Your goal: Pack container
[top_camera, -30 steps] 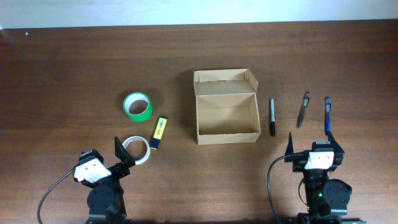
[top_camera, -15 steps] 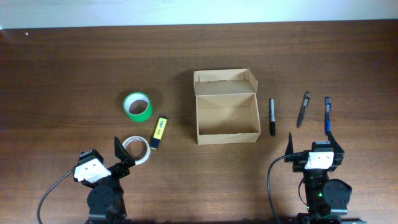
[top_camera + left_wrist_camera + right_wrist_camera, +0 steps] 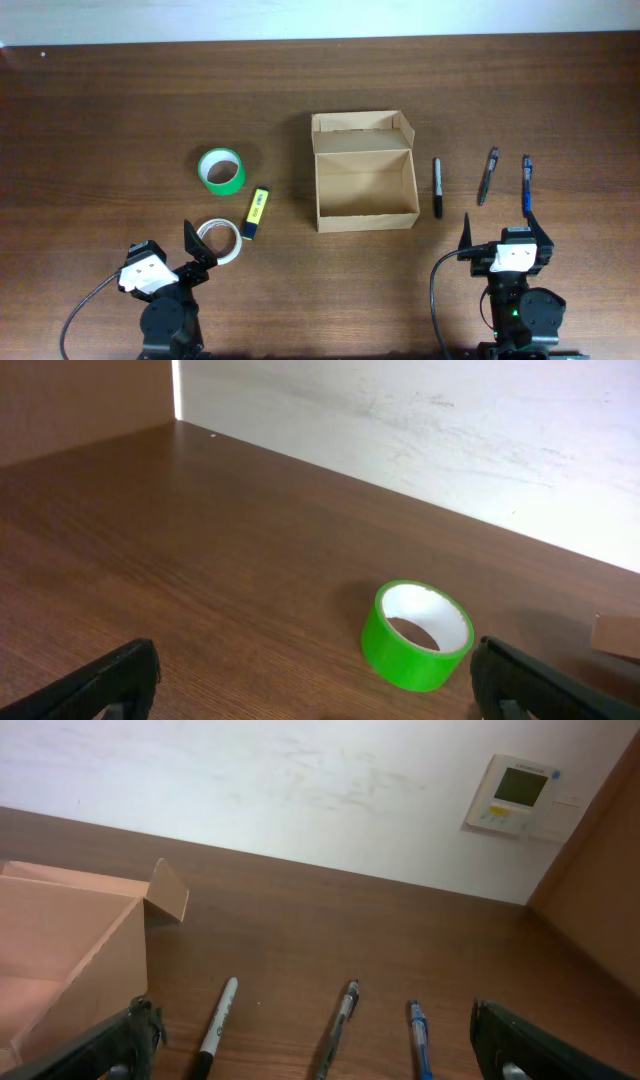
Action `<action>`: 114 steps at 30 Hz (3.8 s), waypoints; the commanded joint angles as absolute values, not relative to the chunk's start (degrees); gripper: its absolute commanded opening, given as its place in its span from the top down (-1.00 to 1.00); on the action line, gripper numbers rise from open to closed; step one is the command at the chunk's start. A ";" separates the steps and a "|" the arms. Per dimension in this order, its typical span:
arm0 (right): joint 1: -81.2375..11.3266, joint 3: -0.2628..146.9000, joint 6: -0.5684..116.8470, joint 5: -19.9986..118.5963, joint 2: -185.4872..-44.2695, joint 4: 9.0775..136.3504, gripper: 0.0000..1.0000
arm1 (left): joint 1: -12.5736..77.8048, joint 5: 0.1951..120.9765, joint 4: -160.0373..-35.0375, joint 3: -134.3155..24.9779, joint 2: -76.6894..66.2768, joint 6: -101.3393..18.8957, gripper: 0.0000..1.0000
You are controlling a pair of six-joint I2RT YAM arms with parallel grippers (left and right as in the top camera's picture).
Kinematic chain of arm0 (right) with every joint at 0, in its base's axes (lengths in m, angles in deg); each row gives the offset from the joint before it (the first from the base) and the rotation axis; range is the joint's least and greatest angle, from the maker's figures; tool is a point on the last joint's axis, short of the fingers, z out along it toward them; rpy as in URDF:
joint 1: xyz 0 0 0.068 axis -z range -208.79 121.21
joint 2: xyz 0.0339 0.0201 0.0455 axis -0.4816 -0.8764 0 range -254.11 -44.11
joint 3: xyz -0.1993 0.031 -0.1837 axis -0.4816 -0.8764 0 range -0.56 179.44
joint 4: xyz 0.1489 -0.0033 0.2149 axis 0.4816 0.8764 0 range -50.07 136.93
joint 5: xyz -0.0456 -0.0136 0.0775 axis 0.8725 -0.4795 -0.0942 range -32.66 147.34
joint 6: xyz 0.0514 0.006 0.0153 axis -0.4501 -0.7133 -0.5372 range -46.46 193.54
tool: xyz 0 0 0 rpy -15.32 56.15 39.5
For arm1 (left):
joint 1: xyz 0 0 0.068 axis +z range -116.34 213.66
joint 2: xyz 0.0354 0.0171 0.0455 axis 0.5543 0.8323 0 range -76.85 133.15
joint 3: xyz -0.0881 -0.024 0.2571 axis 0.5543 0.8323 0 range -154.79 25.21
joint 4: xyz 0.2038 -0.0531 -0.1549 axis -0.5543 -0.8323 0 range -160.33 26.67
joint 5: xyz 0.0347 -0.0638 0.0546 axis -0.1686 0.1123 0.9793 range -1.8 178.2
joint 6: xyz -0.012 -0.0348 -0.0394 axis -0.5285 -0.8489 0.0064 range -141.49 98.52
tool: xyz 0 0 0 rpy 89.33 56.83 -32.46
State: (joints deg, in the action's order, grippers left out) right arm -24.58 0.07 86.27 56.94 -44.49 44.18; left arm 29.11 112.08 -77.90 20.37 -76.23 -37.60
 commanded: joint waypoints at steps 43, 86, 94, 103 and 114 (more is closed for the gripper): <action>-24.26 -0.24 86.79 58.05 -44.36 44.57 -0.98 | 28.95 113.28 -78.82 20.23 -76.45 -38.13 -0.99; -24.26 10.36 59.06 26.01 -44.62 49.91 -0.98 | 28.78 90.88 -86.99 -5.84 -52.60 -22.92 -0.99; -24.26 23.47 59.06 21.51 -44.62 45.60 -0.98 | 24.74 88.08 -90.82 -29.21 -33.22 -22.92 -0.99; -24.26 31.98 59.01 21.66 -47.37 42.28 -0.98 | 18.40 85.66 -93.85 -43.15 -23.21 -19.97 -0.99; -24.26 53.05 59.76 11.58 -79.46 49.62 -0.98 | 18.05 90.95 -107.03 -59.61 -10.07 -16.64 -0.99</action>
State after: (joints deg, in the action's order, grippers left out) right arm -24.58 47.41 59.43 15.93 -73.45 48.18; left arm 18.33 88.26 -105.66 -54.32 -12.87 -19.40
